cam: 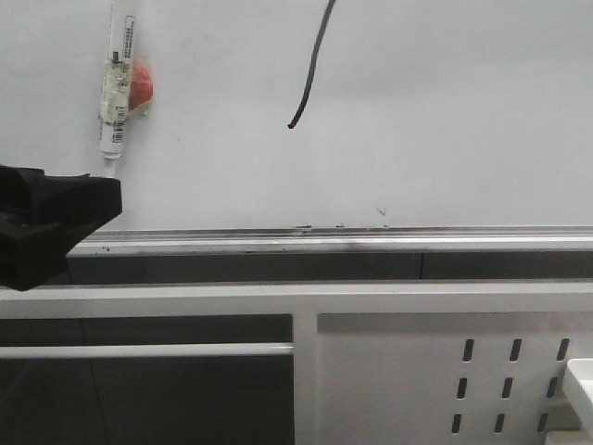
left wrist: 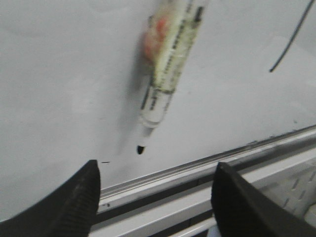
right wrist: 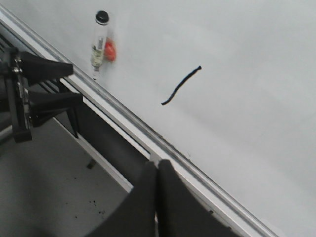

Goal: Write number 1 on whiteboard

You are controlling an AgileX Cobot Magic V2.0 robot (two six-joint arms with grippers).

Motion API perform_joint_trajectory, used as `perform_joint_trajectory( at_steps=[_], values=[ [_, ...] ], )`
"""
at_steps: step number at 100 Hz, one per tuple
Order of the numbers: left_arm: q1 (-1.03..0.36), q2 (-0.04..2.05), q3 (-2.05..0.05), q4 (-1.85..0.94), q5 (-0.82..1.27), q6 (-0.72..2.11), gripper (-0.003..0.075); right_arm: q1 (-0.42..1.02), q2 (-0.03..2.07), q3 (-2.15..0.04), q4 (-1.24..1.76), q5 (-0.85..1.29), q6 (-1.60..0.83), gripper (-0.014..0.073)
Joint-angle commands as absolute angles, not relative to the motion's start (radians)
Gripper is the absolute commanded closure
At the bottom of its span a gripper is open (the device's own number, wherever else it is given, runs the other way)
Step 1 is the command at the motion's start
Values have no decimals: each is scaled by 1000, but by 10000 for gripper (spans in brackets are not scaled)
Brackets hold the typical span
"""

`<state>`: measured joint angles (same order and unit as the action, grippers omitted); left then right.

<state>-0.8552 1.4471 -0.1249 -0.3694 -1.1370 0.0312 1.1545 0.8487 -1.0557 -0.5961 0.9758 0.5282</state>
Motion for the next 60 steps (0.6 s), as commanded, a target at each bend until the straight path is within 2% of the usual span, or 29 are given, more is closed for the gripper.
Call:
perform_joint_trajectory(
  at_steps=[1, 17, 34, 60],
  values=[
    [-869, 1398, -122, -300, -1362, 18, 391, 1153, 793, -1030, -659, 859, 516, 662],
    [-869, 1355, -91, -231, -1362, 18, 744, 1153, 670, -869, -720, 782, 516, 662],
    [-869, 1346, -82, -167, -1361, 18, 740, 1153, 514, -680, -726, 672, 518, 662],
    [-869, 1346, -82, -113, -1350, 18, 740, 1153, 266, -393, -730, 673, 617, 663]
  ],
)
